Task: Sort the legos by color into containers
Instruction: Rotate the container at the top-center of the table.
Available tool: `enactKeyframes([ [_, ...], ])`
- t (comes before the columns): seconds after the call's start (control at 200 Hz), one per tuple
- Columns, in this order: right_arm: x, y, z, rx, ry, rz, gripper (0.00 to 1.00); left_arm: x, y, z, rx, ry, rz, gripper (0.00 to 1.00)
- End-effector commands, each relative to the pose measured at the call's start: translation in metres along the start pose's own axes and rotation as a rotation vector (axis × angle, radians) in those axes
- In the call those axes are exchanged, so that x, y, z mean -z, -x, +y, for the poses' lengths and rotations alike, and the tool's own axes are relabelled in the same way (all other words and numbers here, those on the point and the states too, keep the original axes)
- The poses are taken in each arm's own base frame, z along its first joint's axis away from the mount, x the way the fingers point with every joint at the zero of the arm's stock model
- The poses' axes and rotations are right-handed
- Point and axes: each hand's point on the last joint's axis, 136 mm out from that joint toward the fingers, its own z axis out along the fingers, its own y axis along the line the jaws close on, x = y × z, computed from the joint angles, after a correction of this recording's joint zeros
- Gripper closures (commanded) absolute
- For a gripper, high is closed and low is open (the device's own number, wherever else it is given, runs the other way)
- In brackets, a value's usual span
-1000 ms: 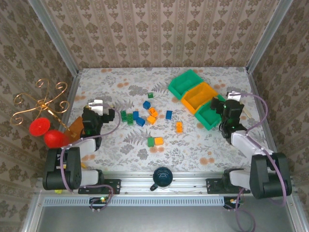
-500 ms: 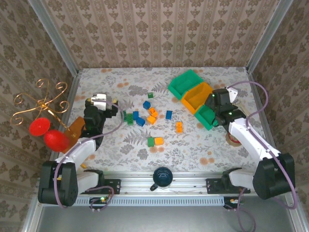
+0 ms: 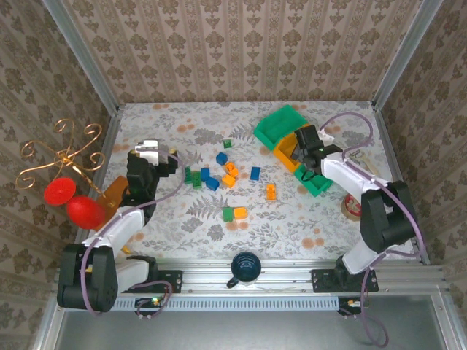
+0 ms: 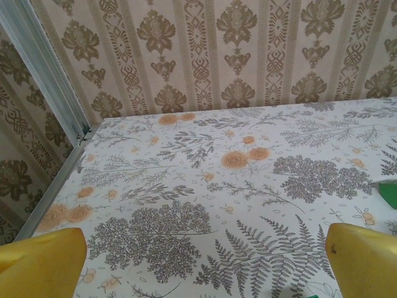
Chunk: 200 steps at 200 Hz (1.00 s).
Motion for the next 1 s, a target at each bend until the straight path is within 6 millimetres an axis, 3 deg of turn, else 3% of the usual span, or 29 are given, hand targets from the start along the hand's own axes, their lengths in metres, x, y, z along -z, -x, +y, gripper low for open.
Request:
enactKeyframes([
  [0.0, -0.009, -0.005, 0.007, -0.011, -0.017, 0.043, 0.07, 0.003, 0.016, 0.003, 0.036, 0.019, -0.025, 0.0],
  [0.52, -0.051, -0.009, 0.035, 0.1, -0.043, 0.107, 0.16, 0.001, 0.011, -0.001, 0.042, 0.0, 0.005, 0.0],
  [0.72, -0.058, -0.006, 0.044, 0.16, -0.037, 0.119, 0.26, 0.001, 0.01, -0.002, 0.043, -0.007, 0.007, 0.0],
  [0.995, -0.063, -0.007, 0.051, 0.29, -0.03, 0.156, 0.49, 0.003, 0.01, -0.002, 0.043, -0.008, 0.005, 0.0],
])
